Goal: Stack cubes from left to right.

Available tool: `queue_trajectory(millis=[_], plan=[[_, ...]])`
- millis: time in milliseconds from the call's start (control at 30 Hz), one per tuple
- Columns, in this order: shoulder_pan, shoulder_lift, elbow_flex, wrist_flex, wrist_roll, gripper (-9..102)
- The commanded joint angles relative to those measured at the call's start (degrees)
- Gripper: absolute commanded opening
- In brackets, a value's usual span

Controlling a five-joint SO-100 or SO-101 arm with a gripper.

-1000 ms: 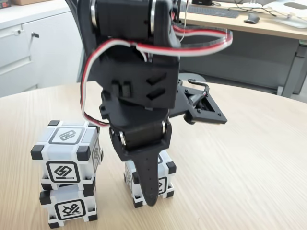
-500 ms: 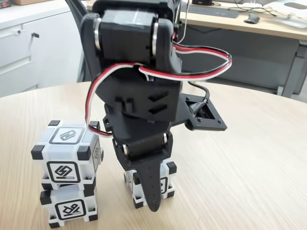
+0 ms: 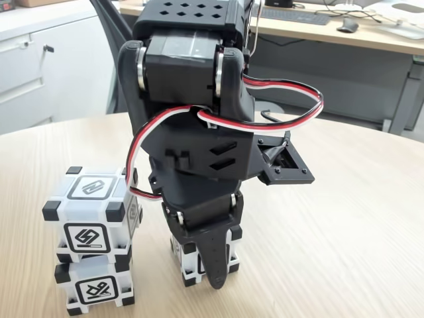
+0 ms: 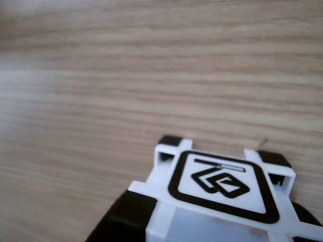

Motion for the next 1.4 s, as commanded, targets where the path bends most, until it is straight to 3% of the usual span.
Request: queue_trajectory(millis=[0, 133, 333, 600, 833, 1367], plan=[[0.4, -0.7, -0.5, 0.2, -0.2, 30], [0.4, -0.7, -0.5, 0.3, -1.1, 14], [0.8, -0.5, -0.5, 0.3, -1.6, 0], [1.3, 1.5, -0.5, 0.4, -1.3, 0], [0.5, 13.4, 0.2, 0.4, -1.1, 0], [-2.6, 28.4, 0.0, 0.4, 9.6, 0]])
